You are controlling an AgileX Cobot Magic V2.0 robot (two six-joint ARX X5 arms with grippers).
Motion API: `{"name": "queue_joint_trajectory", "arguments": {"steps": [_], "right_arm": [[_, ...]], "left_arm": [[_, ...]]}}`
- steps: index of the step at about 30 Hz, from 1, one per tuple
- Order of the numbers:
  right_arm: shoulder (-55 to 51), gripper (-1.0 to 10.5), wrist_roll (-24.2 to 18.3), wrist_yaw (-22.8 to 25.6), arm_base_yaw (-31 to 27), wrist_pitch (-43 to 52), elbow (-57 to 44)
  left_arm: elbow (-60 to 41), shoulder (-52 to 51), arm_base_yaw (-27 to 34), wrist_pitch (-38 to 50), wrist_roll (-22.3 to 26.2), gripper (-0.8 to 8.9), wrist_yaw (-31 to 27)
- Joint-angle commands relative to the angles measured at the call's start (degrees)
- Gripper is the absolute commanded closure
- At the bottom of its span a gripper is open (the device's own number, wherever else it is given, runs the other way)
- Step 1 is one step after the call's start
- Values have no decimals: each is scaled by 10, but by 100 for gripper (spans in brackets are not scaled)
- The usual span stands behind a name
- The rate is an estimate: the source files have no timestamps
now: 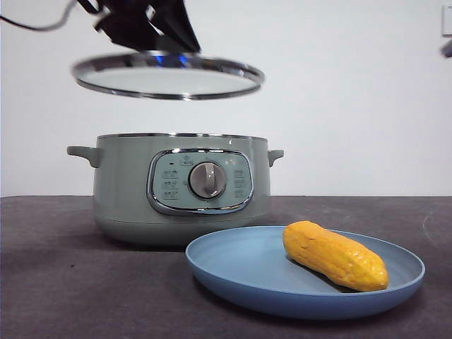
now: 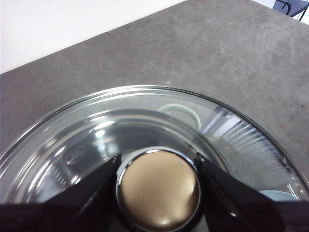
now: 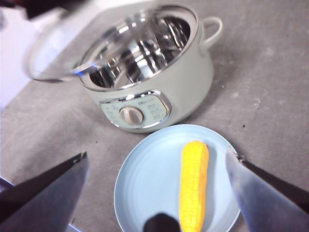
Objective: Take the corn out from the steamer,put the corn on the plate,close the lid
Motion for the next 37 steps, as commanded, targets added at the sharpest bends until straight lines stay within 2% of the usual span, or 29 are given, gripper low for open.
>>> {"name": "queue_joint_trajectory", "arguments": {"steps": [1,16,30,37], "right_arm": [[-12,469,0,2,2,-10,-5],[-15,469,-1,2,2,-30,-5],[-15,469,-1,4,2,-30,-5],[-15,469,-3,4,2,-30,-5]], "left_arm": [[9,11,-2,52,8,821,0],[9,81,-1,129,4,822,-18],[9,115,3,119,4,822,-31],[9,117,7,87,4,822,-30]]}}
